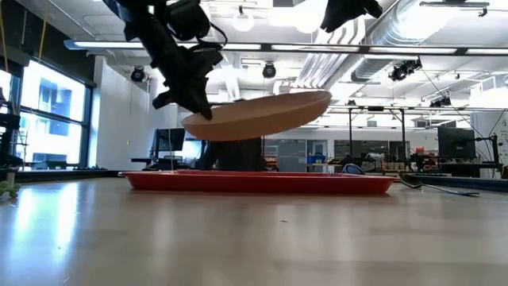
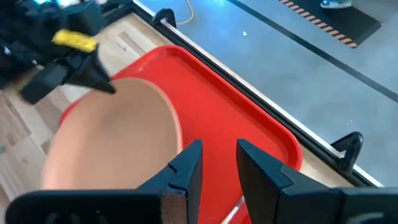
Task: Pick and place plate/cup/fork/spoon on tray
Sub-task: Put the light orange plate on the red serving tray to the left of the orange fork
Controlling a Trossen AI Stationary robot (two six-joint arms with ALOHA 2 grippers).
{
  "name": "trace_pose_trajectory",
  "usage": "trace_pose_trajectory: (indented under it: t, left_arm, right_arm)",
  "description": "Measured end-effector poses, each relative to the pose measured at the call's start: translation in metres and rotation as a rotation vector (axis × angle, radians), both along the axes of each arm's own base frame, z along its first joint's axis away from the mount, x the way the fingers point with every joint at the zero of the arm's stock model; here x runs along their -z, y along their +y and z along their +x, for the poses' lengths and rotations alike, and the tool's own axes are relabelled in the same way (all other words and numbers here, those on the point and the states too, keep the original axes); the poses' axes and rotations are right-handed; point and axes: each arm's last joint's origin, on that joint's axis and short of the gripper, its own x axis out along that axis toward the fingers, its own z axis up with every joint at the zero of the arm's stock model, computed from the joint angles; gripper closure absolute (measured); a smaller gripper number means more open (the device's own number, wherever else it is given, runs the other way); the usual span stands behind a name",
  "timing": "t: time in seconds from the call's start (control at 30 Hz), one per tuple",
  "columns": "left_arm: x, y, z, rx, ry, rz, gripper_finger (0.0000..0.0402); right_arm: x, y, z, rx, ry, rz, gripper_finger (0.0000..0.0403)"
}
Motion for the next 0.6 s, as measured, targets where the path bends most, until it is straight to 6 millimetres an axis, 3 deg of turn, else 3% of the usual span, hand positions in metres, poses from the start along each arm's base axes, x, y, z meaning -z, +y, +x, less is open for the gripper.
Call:
trace_pose_trajectory:
  t: [0.3, 0.6]
  left_arm:
    - [-0.027, 0.053, -0.014, -0.010, 0.066, 0.065, 0.0397]
    - [-0.002, 0.091, -0.022, -0.063, 0.100, -0.042, 0.0397]
  right_arm:
    - [0.000, -0.006, -0.001, 0.058, -0.033, 0.029, 0.0316]
    - [0.000, -0.011, -0.002, 0.107, -0.055, 0.052, 0.0316]
